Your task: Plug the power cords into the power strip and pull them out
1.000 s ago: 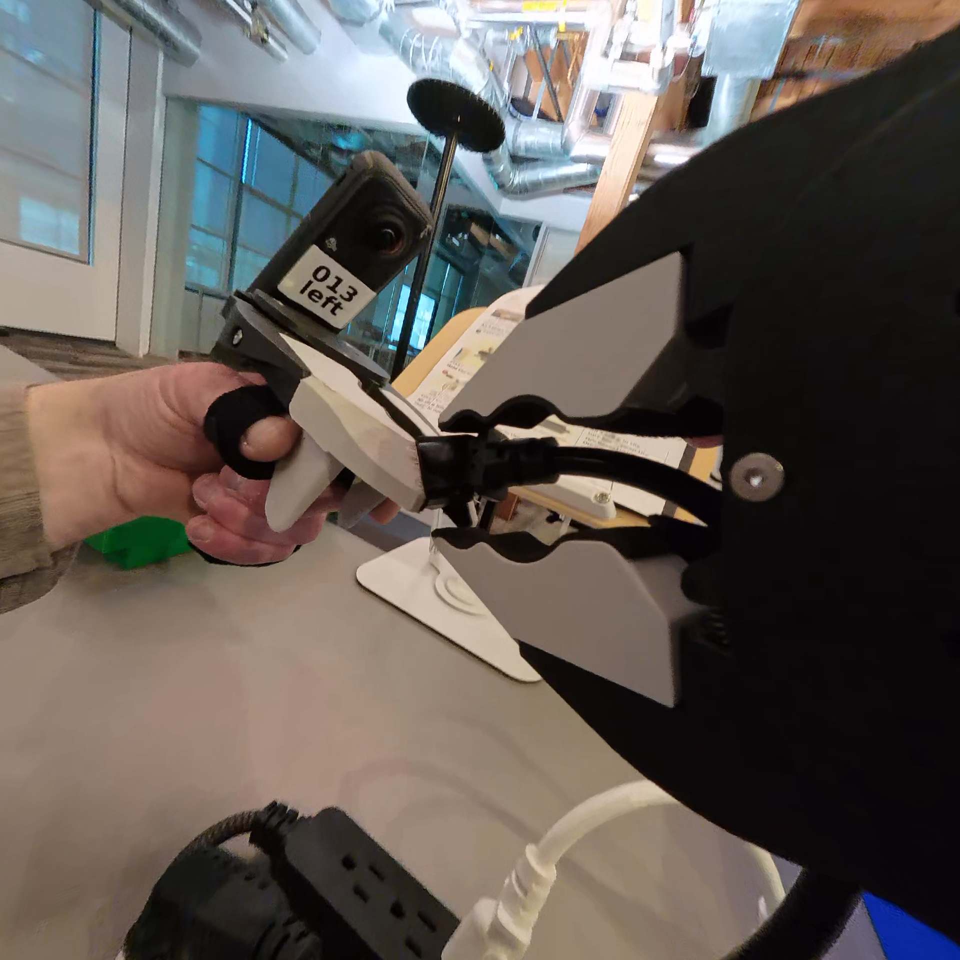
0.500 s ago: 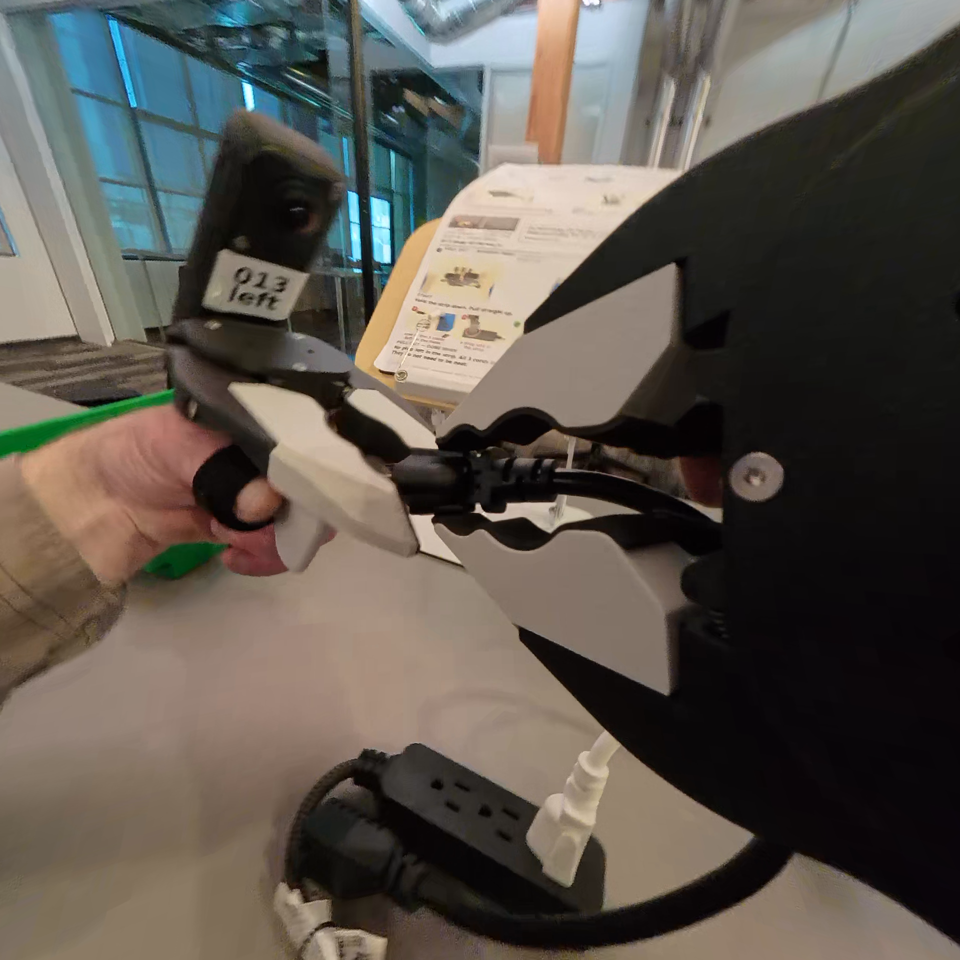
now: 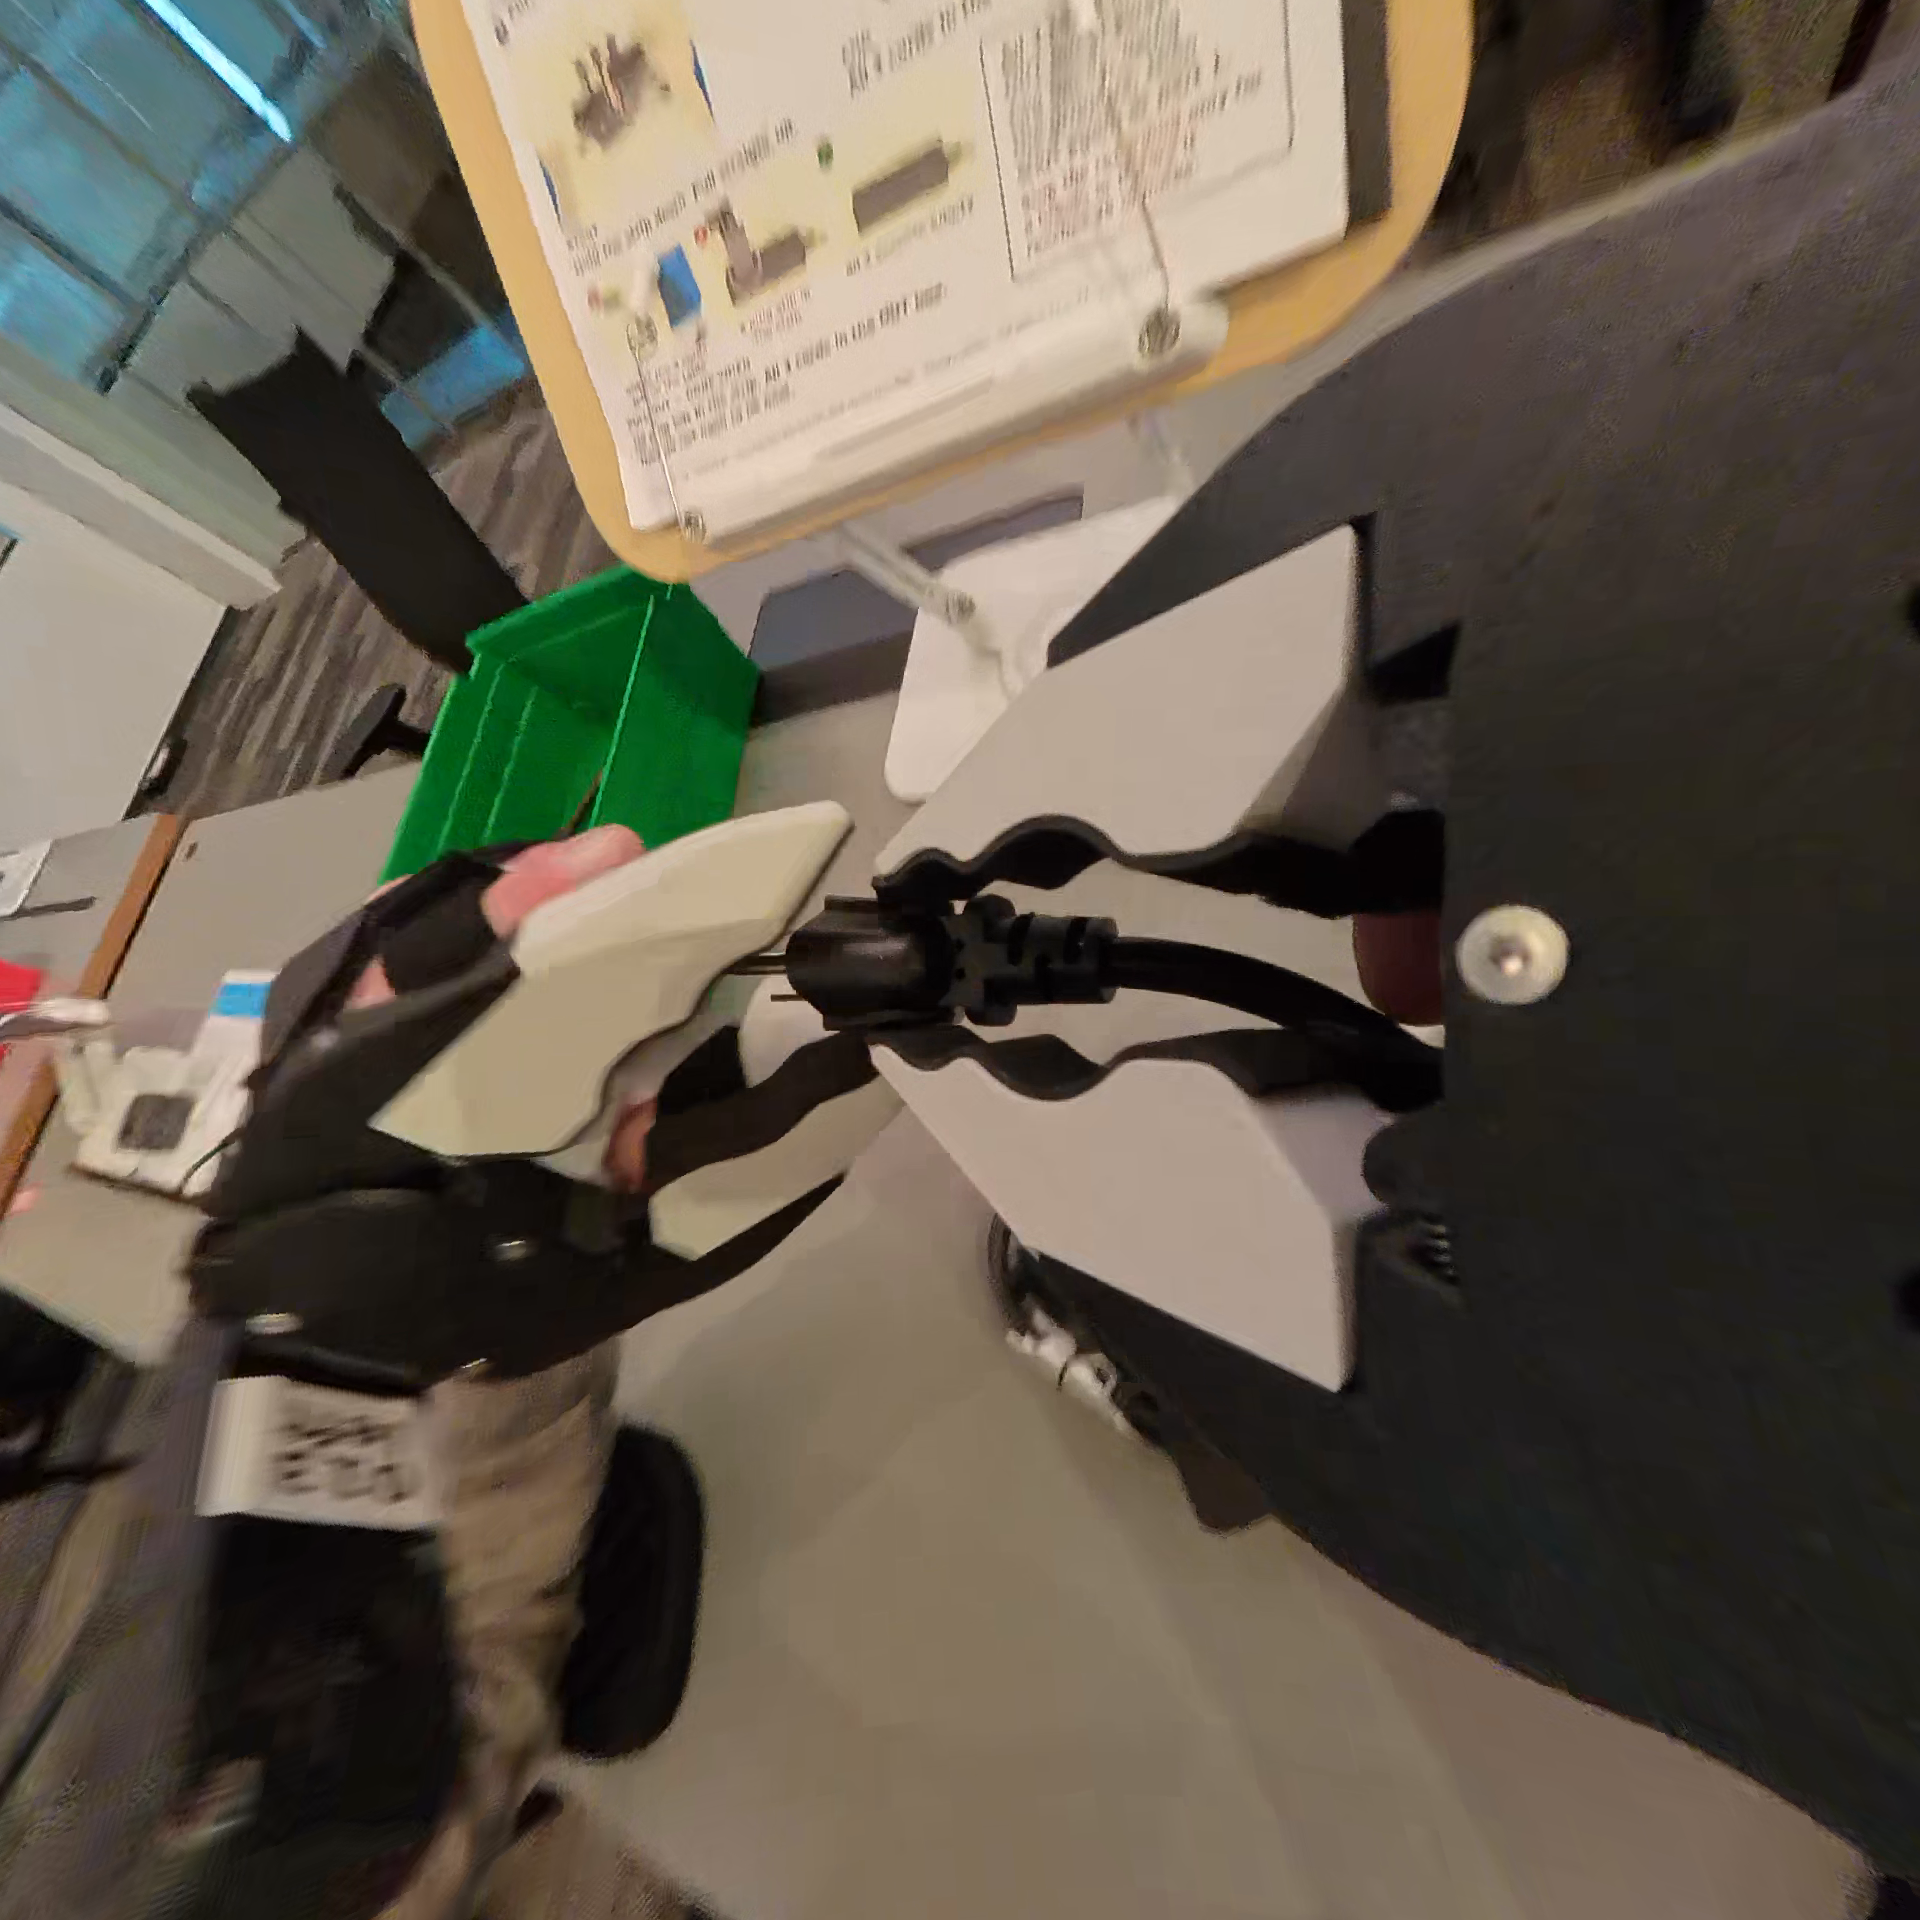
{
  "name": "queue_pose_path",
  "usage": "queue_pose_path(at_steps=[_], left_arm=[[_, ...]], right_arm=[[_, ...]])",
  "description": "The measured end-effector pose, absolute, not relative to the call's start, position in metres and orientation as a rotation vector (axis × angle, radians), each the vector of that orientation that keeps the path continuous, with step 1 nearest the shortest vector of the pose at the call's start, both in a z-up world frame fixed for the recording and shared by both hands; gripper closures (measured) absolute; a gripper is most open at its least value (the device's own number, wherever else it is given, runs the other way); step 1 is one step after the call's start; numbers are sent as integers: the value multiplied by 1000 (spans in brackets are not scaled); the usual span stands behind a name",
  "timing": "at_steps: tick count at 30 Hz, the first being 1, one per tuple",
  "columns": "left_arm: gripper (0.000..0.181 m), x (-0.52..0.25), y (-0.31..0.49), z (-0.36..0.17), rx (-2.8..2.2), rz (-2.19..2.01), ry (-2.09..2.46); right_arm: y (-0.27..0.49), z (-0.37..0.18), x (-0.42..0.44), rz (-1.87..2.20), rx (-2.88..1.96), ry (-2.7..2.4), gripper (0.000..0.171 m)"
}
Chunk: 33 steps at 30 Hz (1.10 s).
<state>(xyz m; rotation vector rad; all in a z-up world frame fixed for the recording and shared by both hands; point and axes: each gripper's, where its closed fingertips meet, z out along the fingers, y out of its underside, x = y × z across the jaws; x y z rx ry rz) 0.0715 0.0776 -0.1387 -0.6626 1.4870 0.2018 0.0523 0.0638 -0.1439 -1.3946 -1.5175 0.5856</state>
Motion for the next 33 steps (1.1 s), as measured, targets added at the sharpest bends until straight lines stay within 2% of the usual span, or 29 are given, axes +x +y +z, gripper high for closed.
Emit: queue_pose_path(at_steps=[8, 11, 14, 18, 20, 25, 29, 33], left_arm=[[157, 76, 74, -140, -608, 265, 1456], [158, 75, 74, -137, -626, 250, 1440], [158, 76, 73, -135, -640, 231, 1422], [158, 69, 73, -126, -620, 231, 1404], [158, 68, 71, -124, -614, 239, 1410], [158, 73, 61, -122, -638, 164, 1413], [158, 73, 60, -118, -678, 63, 1375], [158, 75, 54, -116, -730, -74, 1370]], right_arm=[[51, -144, 48, 887, -1422, -1447, 149], [40, -140, 47, 1013, -1424, -1446, 126], [36, -134, 48, 1091, -1463, -1397, 120], [48, -100, 62, 878, -1375, -1249, 99], [52, -96, 71, 761, -1390, -1269, 98], [32, -137, 50, 842, -1495, -1469, 110], [34, -122, 43, 924, -1368, -1351, 134], [35, -117, 45, 985, -1337, -1274, 144]])
